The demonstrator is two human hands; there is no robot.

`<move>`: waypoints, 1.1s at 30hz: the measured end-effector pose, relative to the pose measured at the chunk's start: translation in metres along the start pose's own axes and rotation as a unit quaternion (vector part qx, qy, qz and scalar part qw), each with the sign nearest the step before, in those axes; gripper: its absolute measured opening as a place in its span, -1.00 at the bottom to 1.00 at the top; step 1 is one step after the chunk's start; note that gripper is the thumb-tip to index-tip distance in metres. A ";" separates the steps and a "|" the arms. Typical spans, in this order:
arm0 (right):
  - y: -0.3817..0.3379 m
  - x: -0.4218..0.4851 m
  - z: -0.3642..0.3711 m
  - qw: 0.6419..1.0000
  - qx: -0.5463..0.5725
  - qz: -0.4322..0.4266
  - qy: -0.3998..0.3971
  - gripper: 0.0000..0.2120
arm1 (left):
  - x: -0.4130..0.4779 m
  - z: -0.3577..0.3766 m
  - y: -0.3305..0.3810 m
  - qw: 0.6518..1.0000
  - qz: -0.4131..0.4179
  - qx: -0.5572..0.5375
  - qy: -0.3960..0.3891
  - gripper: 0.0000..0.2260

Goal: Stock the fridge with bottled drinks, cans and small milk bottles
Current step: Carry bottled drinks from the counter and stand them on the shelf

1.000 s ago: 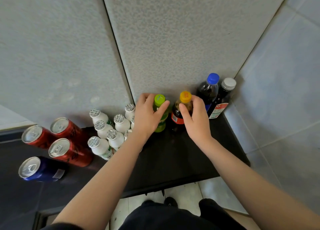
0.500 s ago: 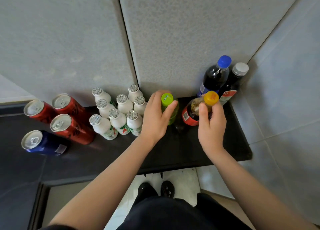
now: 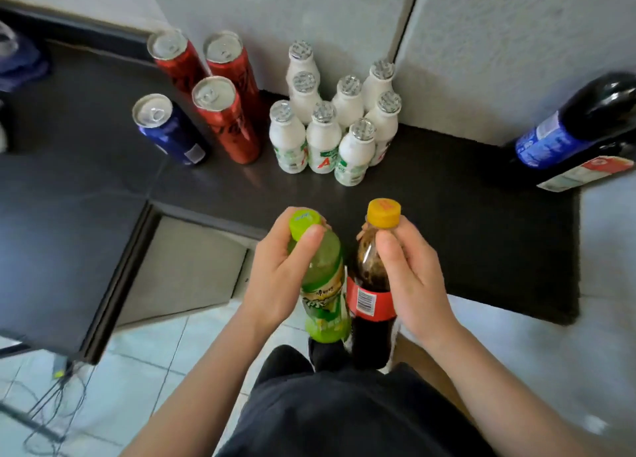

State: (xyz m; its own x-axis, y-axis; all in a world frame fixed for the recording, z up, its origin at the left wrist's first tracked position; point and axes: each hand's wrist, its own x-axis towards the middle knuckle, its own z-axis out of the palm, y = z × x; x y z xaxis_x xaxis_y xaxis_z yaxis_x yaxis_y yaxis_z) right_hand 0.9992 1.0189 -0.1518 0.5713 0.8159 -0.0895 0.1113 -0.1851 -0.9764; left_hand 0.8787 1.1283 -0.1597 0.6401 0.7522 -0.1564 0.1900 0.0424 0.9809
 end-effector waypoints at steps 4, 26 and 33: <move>-0.002 -0.006 0.039 0.997 -0.011 -0.004 -0.072 -0.61 | -0.043 -0.039 -0.015 0.994 -0.061 -0.015 0.090 -0.71; -0.030 -0.319 0.270 0.902 0.024 -0.094 -0.421 -0.81 | -0.541 -0.136 -0.094 0.758 -0.119 -0.099 0.633 -0.73; -0.051 -0.430 0.329 0.811 -0.009 -0.124 -0.572 -0.78 | -0.665 -0.114 -0.109 0.622 -0.108 -0.127 0.765 -0.72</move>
State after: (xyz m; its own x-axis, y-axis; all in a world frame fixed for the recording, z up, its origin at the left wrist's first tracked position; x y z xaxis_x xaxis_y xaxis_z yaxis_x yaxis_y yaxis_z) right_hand 0.4803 0.8580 -0.1280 -0.5971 0.8018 -0.0245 0.1249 0.0627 -0.9902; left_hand 0.3473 0.6988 -0.1498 -0.8741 0.4487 -0.1860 -0.1001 0.2083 0.9729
